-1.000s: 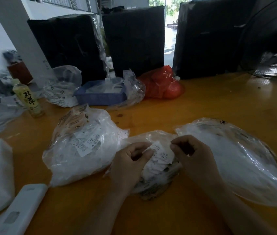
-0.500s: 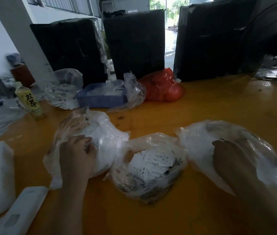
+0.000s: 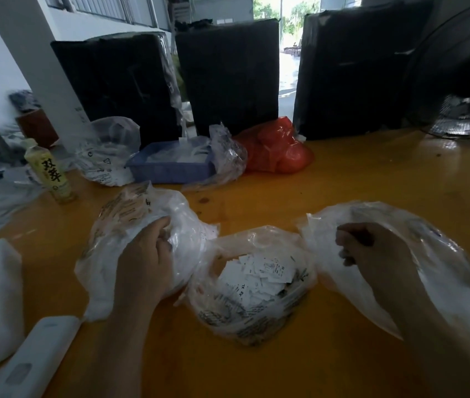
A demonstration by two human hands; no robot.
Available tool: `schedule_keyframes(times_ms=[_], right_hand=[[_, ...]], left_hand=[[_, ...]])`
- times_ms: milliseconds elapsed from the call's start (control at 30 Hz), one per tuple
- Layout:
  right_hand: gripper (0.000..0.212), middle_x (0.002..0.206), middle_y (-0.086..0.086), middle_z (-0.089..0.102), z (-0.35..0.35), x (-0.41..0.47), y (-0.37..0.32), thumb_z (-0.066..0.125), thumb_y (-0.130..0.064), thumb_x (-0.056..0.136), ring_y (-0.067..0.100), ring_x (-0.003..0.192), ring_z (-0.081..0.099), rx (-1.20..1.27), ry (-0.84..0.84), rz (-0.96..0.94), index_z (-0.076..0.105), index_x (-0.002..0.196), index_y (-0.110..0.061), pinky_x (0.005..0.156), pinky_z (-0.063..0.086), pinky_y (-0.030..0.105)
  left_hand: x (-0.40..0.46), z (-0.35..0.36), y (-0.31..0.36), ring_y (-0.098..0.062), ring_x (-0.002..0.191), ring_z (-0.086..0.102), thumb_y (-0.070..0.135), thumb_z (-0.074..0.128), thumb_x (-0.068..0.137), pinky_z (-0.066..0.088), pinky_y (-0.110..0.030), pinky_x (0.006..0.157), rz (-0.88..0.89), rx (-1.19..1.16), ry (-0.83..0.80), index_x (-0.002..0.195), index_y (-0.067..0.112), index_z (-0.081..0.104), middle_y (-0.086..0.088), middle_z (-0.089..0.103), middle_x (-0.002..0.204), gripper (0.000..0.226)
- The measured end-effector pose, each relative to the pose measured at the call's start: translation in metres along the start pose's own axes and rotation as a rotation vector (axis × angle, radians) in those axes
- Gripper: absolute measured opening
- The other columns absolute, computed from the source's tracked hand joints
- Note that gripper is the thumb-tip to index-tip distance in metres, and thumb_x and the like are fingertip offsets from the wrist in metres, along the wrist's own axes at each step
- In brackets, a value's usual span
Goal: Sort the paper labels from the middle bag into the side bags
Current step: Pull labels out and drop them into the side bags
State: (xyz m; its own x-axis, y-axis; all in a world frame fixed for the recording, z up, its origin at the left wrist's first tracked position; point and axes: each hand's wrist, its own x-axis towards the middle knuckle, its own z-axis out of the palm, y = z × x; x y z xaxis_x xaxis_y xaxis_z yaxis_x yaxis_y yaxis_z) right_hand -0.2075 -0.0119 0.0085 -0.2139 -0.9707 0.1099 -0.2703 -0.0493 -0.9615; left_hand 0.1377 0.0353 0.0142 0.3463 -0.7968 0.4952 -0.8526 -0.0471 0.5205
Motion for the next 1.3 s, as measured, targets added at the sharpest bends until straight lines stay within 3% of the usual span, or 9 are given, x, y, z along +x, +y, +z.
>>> schedule_keyframes(times_ms=[133,333,467,533,600,733,900,1067,1300], right_hand=[[0.011,0.087,0.012,0.076,0.002,-0.001,0.0,0.068,-0.007,0.092,0.018,0.07,0.071,0.391,-0.154,0.131,0.071,0.102,-0.006,0.061,0.058,0.024],[0.018,0.096,0.018,0.074,0.009,-0.002,0.005,0.071,-0.018,0.083,0.023,0.08,0.072,0.607,-0.405,0.137,0.076,0.097,-0.009,0.069,0.06,0.028],[0.026,0.102,0.007,0.078,0.028,-0.019,0.005,0.067,-0.026,0.089,0.023,0.093,0.075,0.381,-0.491,-0.013,0.072,0.11,-0.012,0.076,0.06,0.026],[0.026,0.096,0.0,0.078,0.037,-0.029,0.002,0.066,-0.031,0.088,0.017,0.087,0.075,0.273,-0.491,-0.118,0.072,0.108,-0.015,0.072,0.059,0.022],[0.023,0.091,-0.004,0.077,0.043,-0.037,0.0,0.065,-0.034,0.088,0.014,0.082,0.074,0.199,-0.455,-0.202,0.073,0.102,-0.018,0.07,0.059,0.021],[0.018,0.082,-0.005,0.073,0.05,-0.042,0.001,0.066,-0.035,0.087,0.011,0.073,0.07,0.155,-0.385,-0.229,0.073,0.096,-0.022,0.07,0.058,0.023],[0.008,0.082,-0.016,0.07,0.057,-0.044,0.002,0.066,-0.035,0.093,0.002,0.074,0.066,-0.013,-0.408,-0.276,0.071,0.091,-0.03,0.065,0.05,0.014],[0.014,0.1,-0.017,0.069,0.063,-0.04,0.008,0.06,-0.031,0.1,0.001,0.084,0.061,-0.352,-0.199,-0.429,0.07,0.109,-0.031,0.072,0.045,0.009],[0.032,0.124,-0.007,0.062,0.067,-0.033,0.023,0.045,-0.045,0.103,0.013,0.11,0.051,-0.835,-0.328,-0.506,0.061,0.126,-0.028,0.096,0.042,0.025]], left_hand=[[0.004,0.0,-0.005,-0.036,0.133,0.058,-0.004,0.052,0.096,0.044,-0.057,0.113,-0.001,0.082,0.065,0.131,0.008,0.07,-0.017,0.069,0.135,0.041],[-0.012,0.005,0.026,-0.026,0.114,0.065,0.012,0.046,0.101,0.048,-0.042,0.1,0.275,-0.123,0.34,0.116,0.005,0.072,-0.011,0.073,0.117,0.031],[-0.046,0.032,0.072,-0.006,0.107,0.065,0.052,0.049,0.1,0.054,-0.018,0.085,0.228,-0.548,-0.142,0.132,0.02,0.06,0.01,0.065,0.118,0.047],[-0.061,0.047,0.083,0.0,0.11,0.062,0.078,0.055,0.087,0.056,-0.018,0.084,0.063,-0.631,-0.43,0.14,0.035,0.051,0.025,0.058,0.122,0.068],[-0.069,0.057,0.084,0.009,0.109,0.063,0.085,0.061,0.079,0.059,-0.018,0.081,-0.026,-0.704,-0.571,0.131,0.049,0.053,0.038,0.058,0.12,0.064],[-0.066,0.062,0.079,-0.002,0.092,0.073,0.046,0.071,0.096,0.057,-0.015,0.076,-0.101,-0.756,-0.432,0.102,0.046,0.075,0.018,0.076,0.098,0.007],[-0.064,0.06,0.084,-0.015,0.091,0.077,0.048,0.078,0.076,0.06,-0.024,0.077,-0.449,-1.03,-0.371,0.087,0.036,0.079,0.002,0.08,0.095,0.016],[-0.059,0.064,0.085,-0.023,0.096,0.076,0.021,0.078,0.079,0.062,-0.031,0.079,-0.599,-1.434,-0.359,0.086,0.009,0.076,-0.015,0.078,0.099,0.014],[-0.056,0.07,0.072,-0.023,0.1,0.078,0.011,0.071,0.096,0.057,-0.022,0.055,-0.64,-1.264,-0.37,0.1,0.011,0.071,-0.008,0.081,0.109,0.004]])
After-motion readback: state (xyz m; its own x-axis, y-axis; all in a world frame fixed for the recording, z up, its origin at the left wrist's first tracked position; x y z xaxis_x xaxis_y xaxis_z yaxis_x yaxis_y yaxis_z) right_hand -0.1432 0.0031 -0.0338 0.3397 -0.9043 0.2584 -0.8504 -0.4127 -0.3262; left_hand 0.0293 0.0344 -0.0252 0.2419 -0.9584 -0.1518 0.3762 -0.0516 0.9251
